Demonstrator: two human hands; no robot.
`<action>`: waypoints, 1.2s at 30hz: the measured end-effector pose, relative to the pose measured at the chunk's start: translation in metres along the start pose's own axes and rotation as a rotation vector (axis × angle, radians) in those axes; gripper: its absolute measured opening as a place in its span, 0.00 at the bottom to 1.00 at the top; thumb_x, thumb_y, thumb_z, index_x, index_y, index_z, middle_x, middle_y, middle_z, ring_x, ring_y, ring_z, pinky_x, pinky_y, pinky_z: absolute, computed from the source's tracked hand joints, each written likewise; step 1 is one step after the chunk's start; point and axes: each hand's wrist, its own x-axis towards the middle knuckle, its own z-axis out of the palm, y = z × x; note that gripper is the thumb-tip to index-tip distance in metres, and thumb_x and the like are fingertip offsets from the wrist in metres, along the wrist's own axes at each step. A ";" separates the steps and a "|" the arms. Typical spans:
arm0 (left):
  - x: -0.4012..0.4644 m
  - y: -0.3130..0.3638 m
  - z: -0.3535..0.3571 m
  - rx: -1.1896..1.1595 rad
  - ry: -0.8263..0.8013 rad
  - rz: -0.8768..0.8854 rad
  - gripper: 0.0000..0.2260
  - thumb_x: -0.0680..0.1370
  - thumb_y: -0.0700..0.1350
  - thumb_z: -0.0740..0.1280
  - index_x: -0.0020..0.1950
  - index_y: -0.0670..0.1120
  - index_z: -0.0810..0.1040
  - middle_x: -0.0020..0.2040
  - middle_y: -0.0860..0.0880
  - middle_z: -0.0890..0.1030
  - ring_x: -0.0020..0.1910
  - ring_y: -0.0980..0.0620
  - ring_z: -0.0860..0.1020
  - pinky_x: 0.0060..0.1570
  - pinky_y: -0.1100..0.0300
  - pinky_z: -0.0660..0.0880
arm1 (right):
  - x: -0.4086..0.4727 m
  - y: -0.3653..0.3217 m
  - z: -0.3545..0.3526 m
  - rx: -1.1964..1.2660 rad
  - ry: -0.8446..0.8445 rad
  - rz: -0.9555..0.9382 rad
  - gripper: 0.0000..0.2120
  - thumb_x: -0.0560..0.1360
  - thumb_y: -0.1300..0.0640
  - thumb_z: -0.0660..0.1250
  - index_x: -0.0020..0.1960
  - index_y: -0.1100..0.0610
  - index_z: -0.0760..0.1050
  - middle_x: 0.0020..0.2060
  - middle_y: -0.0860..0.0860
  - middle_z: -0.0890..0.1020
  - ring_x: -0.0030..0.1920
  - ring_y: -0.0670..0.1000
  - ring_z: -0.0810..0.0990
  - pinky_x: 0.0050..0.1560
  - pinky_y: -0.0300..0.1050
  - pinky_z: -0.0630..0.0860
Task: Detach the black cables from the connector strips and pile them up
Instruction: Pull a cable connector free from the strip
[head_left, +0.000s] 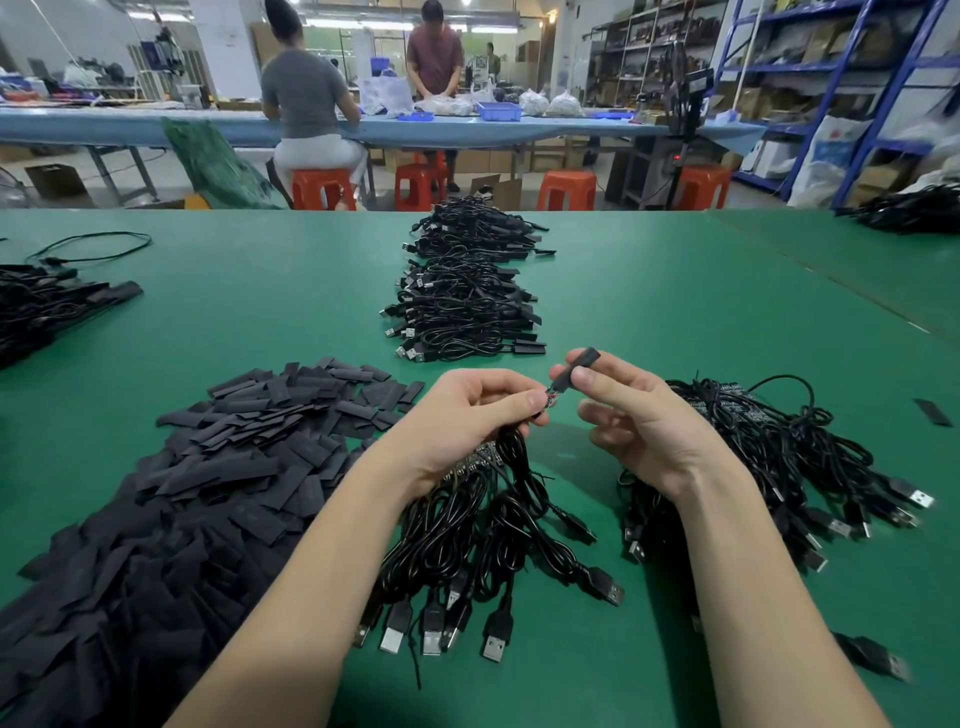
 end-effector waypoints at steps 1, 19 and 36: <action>0.000 0.002 -0.001 0.020 -0.005 0.008 0.04 0.77 0.46 0.73 0.49 0.48 0.86 0.42 0.49 0.85 0.39 0.57 0.80 0.44 0.68 0.75 | 0.000 -0.001 0.000 -0.004 -0.006 0.004 0.12 0.65 0.51 0.79 0.48 0.47 0.86 0.53 0.51 0.86 0.28 0.41 0.68 0.25 0.30 0.63; -0.010 0.050 -0.011 0.674 0.328 0.455 0.04 0.74 0.43 0.76 0.46 0.51 0.83 0.39 0.57 0.85 0.41 0.60 0.82 0.44 0.70 0.74 | 0.010 -0.018 0.033 0.421 0.040 -0.039 0.07 0.68 0.65 0.73 0.46 0.60 0.84 0.45 0.55 0.86 0.44 0.49 0.86 0.44 0.35 0.81; -0.009 0.030 -0.019 0.383 0.206 0.383 0.05 0.73 0.39 0.78 0.44 0.49 0.87 0.40 0.52 0.87 0.40 0.58 0.84 0.43 0.69 0.76 | 0.013 0.000 0.035 0.375 0.033 -0.036 0.05 0.68 0.63 0.74 0.43 0.58 0.87 0.46 0.56 0.87 0.45 0.48 0.86 0.46 0.35 0.81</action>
